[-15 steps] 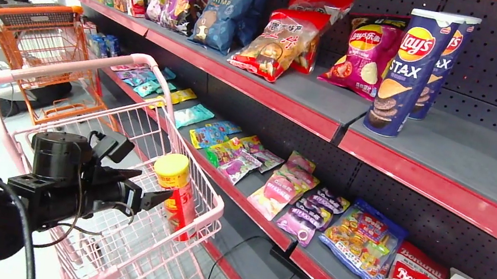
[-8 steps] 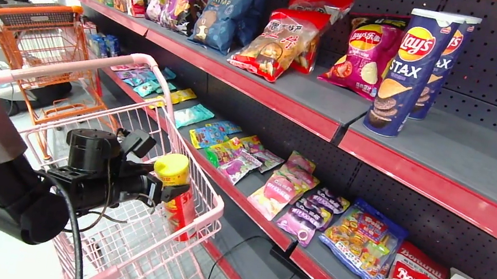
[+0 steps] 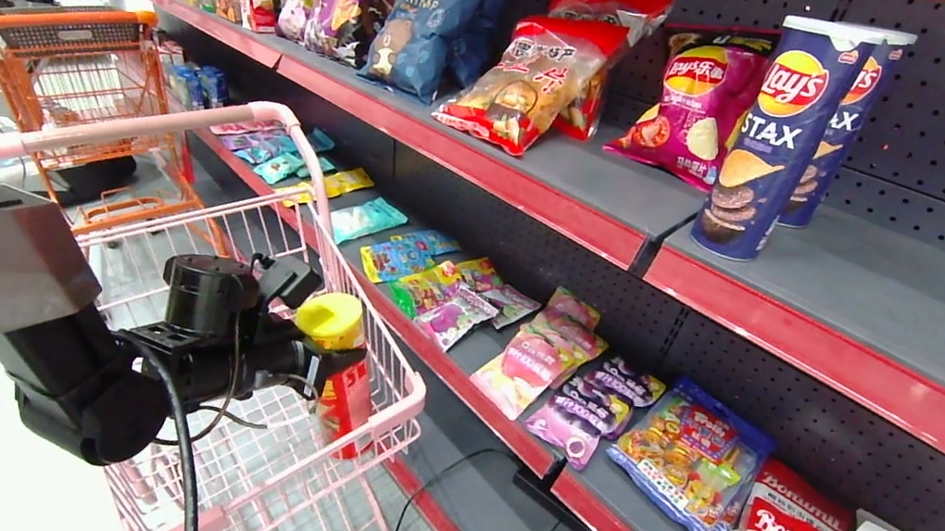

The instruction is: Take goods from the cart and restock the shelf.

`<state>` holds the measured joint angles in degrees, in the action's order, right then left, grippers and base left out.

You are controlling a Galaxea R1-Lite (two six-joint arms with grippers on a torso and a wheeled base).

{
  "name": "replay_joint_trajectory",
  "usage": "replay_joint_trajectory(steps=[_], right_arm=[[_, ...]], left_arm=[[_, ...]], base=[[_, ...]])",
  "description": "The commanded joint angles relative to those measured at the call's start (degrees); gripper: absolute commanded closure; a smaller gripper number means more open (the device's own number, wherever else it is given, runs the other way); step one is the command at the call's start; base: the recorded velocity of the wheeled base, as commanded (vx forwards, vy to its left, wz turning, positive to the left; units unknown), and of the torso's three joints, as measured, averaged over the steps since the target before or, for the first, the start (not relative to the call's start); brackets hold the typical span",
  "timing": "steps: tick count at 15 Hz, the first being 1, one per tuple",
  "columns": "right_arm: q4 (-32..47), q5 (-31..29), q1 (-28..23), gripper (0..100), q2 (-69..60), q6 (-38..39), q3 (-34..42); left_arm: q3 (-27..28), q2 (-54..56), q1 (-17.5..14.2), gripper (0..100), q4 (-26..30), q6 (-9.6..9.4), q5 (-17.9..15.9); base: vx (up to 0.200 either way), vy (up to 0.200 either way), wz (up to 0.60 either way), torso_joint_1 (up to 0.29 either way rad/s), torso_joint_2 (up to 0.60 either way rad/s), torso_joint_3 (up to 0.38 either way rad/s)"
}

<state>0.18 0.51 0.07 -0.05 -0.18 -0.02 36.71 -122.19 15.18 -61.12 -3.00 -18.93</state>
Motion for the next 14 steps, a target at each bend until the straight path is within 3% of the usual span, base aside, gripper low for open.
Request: replay_joint_trajectory(steps=[1,3,4,6,7,8,9,10,11,14], right_arm=[[-0.01,0.02,0.01,0,0.05,0.01,-0.06],[-0.01,0.02,0.01,0,0.05,0.01,0.02],[-0.01,0.02,0.01,0,0.05,0.01,0.02],[-0.01,0.02,0.01,0,0.05,0.09,0.02],[-0.01,0.02,0.01,0,0.05,0.09,-0.06],[-0.01,0.02,0.01,0,0.05,0.09,0.02],[-0.01,0.02,0.01,0,0.05,0.18,0.02],[-0.01,0.02,0.01,0,0.05,0.18,0.02],[-0.01,0.02,0.01,0,0.05,0.09,0.02],[-0.01,-0.07,0.01,0,0.05,0.01,0.02]], left_arm=[[-0.32,0.11,-0.06,100,0.04,0.19,0.04],[-3.83,4.06,-0.59,100,0.04,0.45,0.04],[-7.09,8.90,-1.47,100,0.30,1.77,0.04],[-8.41,21.46,-6.74,100,5.05,2.12,-0.05],[-7.79,27.53,-8.41,100,10.76,2.12,-0.14],[-4.98,37.72,-10.78,100,23.51,2.12,-1.11],[-1.11,44.23,-12.28,100,32.30,2.12,-1.99],[1.00,47.13,-13.24,100,35.99,2.12,-2.51],[6.36,54.33,-14.56,100,43.90,2.21,-3.48],[8.38,69.98,-15.00,100,56.47,1.94,-3.39]], base=[[0.000,0.000,0.00,0.000,0.00,0.000],[0.000,0.000,0.00,0.000,0.00,0.000],[0.000,0.000,0.00,0.000,0.00,0.000],[0.000,0.000,0.00,0.000,0.00,0.000],[0.000,0.000,0.00,0.000,0.00,0.000],[0.000,0.000,0.00,0.000,0.00,0.000],[0.000,0.000,0.00,0.000,0.00,0.000],[0.000,0.000,0.00,0.000,0.00,0.000],[0.000,0.000,0.00,0.000,0.00,0.000],[0.000,0.000,0.00,0.000,0.00,0.000]])
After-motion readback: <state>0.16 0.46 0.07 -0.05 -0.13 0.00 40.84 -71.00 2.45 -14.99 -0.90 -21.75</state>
